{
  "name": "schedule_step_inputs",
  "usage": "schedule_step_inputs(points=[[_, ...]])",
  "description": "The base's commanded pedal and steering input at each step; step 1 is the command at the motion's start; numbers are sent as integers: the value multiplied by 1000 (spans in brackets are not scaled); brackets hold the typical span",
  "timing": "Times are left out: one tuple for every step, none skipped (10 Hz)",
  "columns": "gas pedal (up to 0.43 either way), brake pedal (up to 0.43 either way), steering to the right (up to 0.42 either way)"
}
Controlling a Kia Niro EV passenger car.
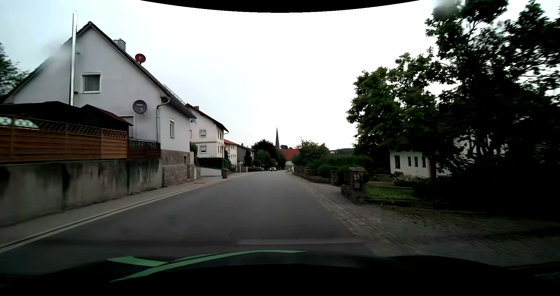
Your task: Follow the waypoints while adhering to traffic rules and regulations
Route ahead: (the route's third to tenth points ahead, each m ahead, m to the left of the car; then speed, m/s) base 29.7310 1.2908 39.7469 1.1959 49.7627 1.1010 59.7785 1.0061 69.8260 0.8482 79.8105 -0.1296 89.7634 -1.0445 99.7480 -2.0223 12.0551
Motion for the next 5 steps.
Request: schedule_step_inputs(points=[[59, 0, -8], [67, 0, -8], [67, 0, -8], [67, 0, -8], [67, 0, -7]])
